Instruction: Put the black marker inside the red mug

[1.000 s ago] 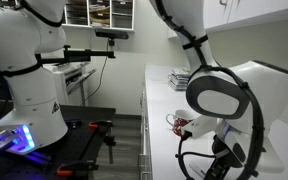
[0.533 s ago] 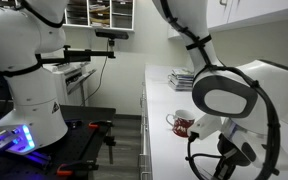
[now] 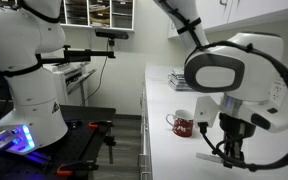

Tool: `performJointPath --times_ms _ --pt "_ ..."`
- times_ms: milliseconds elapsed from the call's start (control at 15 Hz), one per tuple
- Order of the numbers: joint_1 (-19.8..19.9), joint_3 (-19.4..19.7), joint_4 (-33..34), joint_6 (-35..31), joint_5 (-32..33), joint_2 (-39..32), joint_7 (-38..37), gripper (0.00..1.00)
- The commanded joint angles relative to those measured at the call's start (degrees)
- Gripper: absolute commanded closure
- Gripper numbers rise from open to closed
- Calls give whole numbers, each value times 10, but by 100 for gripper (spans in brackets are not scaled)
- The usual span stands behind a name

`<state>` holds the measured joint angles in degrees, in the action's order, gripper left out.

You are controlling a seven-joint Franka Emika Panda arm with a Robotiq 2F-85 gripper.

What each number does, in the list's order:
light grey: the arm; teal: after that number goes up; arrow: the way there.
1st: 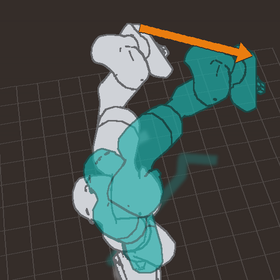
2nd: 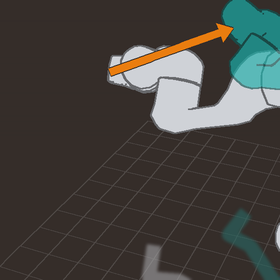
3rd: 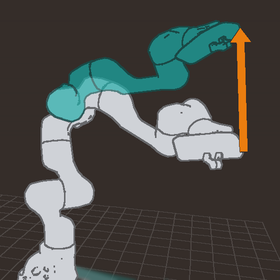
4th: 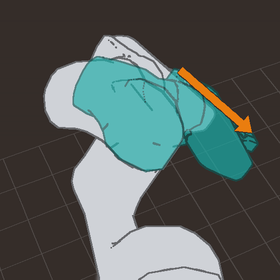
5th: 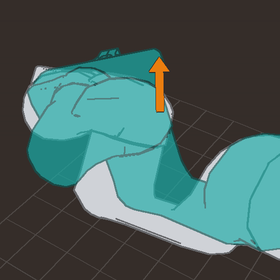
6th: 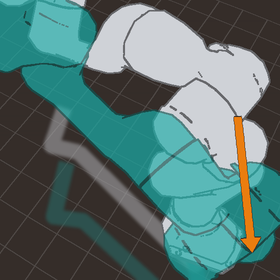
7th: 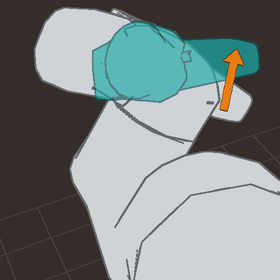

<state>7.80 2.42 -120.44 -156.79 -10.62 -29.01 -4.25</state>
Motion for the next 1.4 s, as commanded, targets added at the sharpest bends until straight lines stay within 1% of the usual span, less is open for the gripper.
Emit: performJointPath --times_ms 0,267,533,867,1333 --pt "21 -38 -90 -67 -5 81 97 95" --pt "34 -96 -147 -101 -12 135 200 95" --pt "47 -155 -168 -108 -28 161 311 95" --pt "101 -249 -154 -105 -94 161 510 95" --pt "172 -384 -109 -103 -197 130 789 95"
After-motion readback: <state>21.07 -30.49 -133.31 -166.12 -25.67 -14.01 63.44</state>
